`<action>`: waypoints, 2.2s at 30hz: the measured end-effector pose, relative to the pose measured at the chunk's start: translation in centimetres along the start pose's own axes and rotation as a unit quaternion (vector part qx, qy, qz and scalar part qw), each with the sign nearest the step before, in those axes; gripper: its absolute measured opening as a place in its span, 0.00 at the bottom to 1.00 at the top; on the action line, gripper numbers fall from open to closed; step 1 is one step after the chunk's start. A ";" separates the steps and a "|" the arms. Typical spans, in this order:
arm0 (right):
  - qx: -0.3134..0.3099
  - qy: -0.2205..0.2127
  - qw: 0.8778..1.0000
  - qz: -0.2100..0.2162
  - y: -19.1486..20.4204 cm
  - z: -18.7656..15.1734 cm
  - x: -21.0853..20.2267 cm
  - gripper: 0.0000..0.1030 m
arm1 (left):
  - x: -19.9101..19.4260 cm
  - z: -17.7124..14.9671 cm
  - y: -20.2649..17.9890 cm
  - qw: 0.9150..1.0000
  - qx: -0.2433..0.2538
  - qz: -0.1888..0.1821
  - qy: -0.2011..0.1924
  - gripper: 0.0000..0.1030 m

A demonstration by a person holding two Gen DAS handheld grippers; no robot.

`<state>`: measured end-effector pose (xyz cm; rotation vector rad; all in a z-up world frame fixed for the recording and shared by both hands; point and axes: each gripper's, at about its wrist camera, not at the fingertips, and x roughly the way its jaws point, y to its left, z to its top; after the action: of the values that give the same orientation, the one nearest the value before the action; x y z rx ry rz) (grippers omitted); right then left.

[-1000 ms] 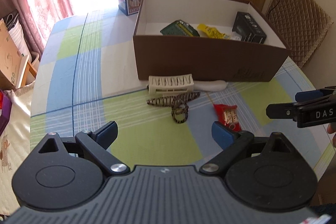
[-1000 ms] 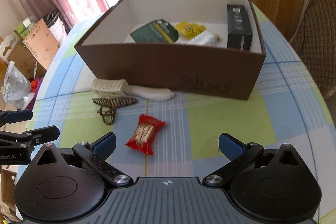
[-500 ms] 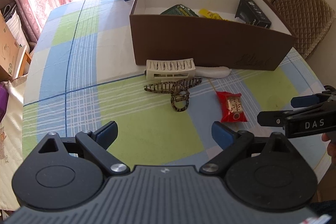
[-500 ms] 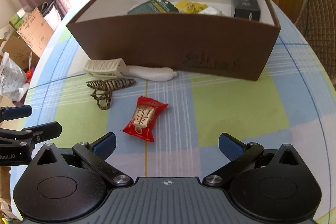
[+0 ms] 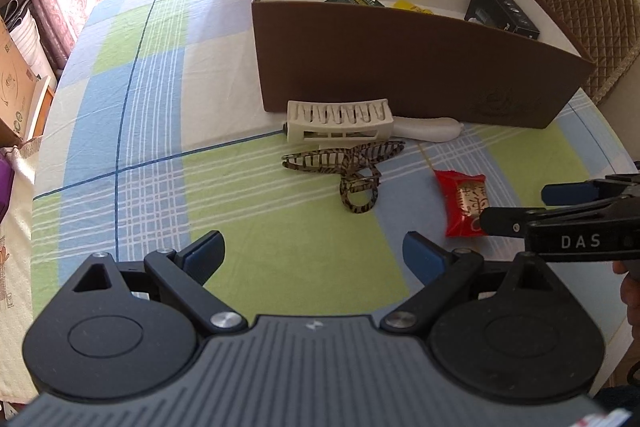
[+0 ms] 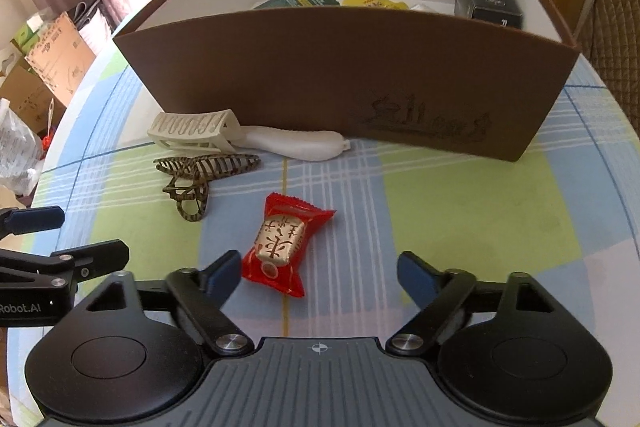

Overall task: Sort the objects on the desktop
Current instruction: 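Move both grippers back toward the red snack packet and brown hair claw, then grasp the red snack packet with the right gripper while the left grasps the hair claw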

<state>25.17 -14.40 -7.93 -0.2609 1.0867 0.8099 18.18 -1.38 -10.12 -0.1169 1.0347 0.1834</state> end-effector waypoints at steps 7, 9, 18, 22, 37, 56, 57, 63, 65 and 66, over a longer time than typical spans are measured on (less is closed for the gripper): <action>-0.005 0.001 1.000 0.029 0.4 0.4 1.5 0.53 | 1.2 0.3 0.3 1.000 -0.003 -0.006 0.002 0.91; -0.009 0.000 0.999 0.034 0.6 0.5 1.8 0.48 | 1.5 0.4 0.4 1.000 -0.006 -0.007 0.004 0.91; -0.020 -0.005 1.000 0.002 -0.8 0.6 1.9 0.24 | 2.8 1.4 -0.3 1.000 0.007 -0.018 0.002 0.90; 0.006 -0.008 1.000 -0.018 -2.9 0.7 1.3 0.24 | 3.5 2.1 -1.1 1.000 0.014 -0.023 -0.002 0.87; 0.044 -0.009 0.997 -0.060 -7.9 -0.2 -1.1 0.24 | 7.2 3.3 -3.0 0.998 0.055 -0.038 0.001 0.26; 0.064 0.000 0.997 -0.046 -8.1 -1.6 -2.1 0.72 | 3.5 -1.1 -0.2 0.999 0.025 -0.020 0.012 0.37; 0.065 -0.002 0.997 -0.046 -8.1 -1.6 -2.2 0.72 | 3.6 -0.9 -0.2 0.999 0.025 -0.020 0.010 0.37; 0.065 -0.011 0.996 -0.056 -8.1 -1.2 -2.1 0.72 | 4.9 -0.2 -0.9 0.999 0.035 -0.005 0.011 0.31; 0.067 -0.014 0.996 -0.059 -8.2 -1.0 -1.9 0.71 | 5.2 -0.1 -1.0 0.999 0.040 0.002 0.012 0.25; 0.069 -0.015 0.996 -0.060 -8.2 -0.8 -1.8 0.71 | 5.3 -0.1 -1.0 0.999 0.043 0.002 0.011 0.25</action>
<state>29.93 -21.30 -8.33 -0.1952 1.0826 0.6261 20.94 -1.83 -14.67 -0.0394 1.0627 0.1427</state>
